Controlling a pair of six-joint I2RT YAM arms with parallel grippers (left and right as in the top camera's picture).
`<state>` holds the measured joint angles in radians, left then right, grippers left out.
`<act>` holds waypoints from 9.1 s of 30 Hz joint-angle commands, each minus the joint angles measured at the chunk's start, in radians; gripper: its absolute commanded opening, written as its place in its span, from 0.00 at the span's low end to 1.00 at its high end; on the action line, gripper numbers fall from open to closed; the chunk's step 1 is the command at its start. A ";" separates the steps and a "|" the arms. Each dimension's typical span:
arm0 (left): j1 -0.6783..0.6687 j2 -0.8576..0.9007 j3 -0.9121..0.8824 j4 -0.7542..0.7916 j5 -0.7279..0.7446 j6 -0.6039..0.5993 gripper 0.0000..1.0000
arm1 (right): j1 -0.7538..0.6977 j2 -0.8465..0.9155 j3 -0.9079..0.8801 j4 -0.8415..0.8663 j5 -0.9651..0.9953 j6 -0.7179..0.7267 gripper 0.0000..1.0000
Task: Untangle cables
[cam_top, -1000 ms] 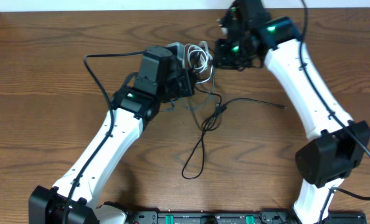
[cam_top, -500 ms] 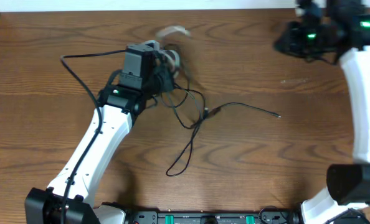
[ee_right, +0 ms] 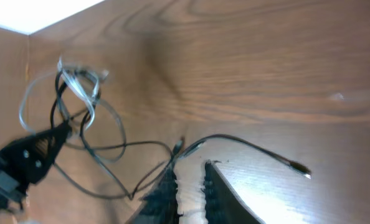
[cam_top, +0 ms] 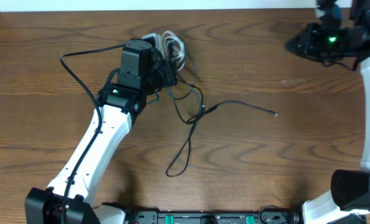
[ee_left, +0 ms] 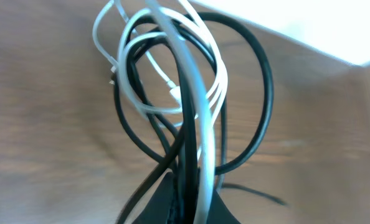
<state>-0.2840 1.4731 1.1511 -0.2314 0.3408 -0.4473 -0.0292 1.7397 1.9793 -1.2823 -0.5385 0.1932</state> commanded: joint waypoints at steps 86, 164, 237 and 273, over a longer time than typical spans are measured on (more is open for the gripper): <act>-0.009 -0.016 0.005 0.291 0.574 -0.029 0.08 | 0.059 0.027 0.005 0.099 -0.180 -0.106 0.60; -0.010 0.003 0.003 0.031 0.381 0.095 0.08 | 0.470 0.313 -0.168 0.385 0.283 0.299 0.25; 0.095 -0.129 -0.012 -0.156 -0.071 0.229 0.63 | 0.158 -0.064 -0.127 -0.085 0.015 -0.146 0.54; -0.008 -0.056 0.026 -0.089 0.138 0.154 0.66 | 0.211 0.317 -0.127 0.144 0.315 0.010 0.52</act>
<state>-0.2836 1.3842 1.1465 -0.3145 0.4900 -0.2584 0.1619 2.0167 1.8381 -1.1687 -0.2127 0.2050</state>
